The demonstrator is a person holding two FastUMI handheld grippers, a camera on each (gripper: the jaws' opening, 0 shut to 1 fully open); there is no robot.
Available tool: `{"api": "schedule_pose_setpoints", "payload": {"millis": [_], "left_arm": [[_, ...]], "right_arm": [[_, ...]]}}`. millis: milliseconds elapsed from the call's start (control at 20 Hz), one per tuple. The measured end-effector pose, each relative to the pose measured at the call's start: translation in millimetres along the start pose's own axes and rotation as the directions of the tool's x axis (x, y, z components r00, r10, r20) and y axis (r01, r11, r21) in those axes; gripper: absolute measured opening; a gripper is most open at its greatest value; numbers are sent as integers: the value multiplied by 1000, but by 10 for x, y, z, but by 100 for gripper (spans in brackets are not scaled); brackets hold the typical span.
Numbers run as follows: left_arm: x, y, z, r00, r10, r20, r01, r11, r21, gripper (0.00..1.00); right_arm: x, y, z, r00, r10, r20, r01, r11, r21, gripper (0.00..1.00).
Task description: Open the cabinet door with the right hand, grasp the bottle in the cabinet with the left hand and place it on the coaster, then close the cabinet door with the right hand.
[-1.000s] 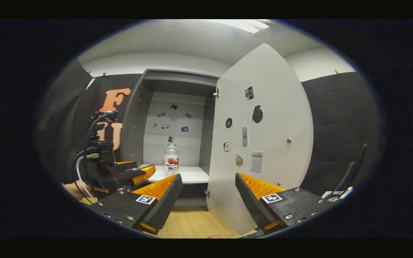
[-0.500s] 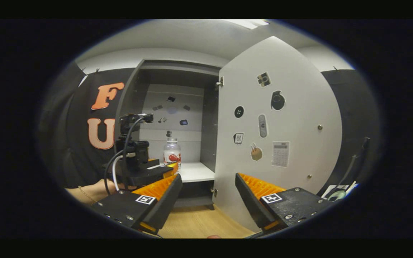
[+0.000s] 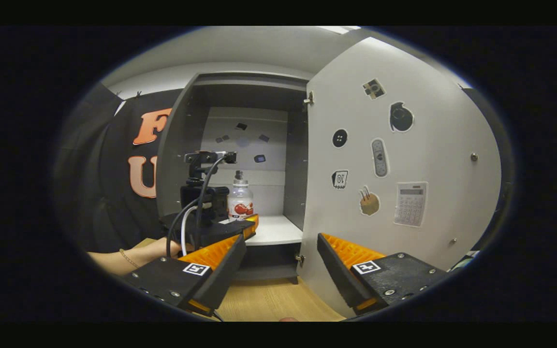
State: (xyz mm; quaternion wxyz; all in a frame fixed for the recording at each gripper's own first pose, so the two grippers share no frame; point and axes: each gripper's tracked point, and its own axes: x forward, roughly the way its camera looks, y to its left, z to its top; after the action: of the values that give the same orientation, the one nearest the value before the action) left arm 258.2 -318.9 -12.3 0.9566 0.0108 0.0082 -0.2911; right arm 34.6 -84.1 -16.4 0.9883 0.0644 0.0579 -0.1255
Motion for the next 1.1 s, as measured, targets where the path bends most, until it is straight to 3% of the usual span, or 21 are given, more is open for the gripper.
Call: {"api": "schedule_pose_setpoints", "payload": {"millis": [150, 200, 600, 1100], "left_arm": [[28, 45, -6, 1000, 19, -1, -19, 1000, 0, 94], [20, 52, -10, 1000, 24, -1, -24, 1000, 0, 86], [-114, 113, -6, 997, 73, 0, -73, 997, 7, 84], [-889, 95, 6, 983, 181, 39, -180, 983, -42, 82]], "right_arm": [[15, -73, -43, 1000, 4, -10, -4, 1000, 17, 92], [17, -82, -44, 1000, 9, -10, -9, 1000, 20, 92], [-56, -118, -35, 998, 64, 0, -64, 998, -25, 92], [-362, -33, -89, 973, 232, 7, -232, 972, -32, 92]]}}
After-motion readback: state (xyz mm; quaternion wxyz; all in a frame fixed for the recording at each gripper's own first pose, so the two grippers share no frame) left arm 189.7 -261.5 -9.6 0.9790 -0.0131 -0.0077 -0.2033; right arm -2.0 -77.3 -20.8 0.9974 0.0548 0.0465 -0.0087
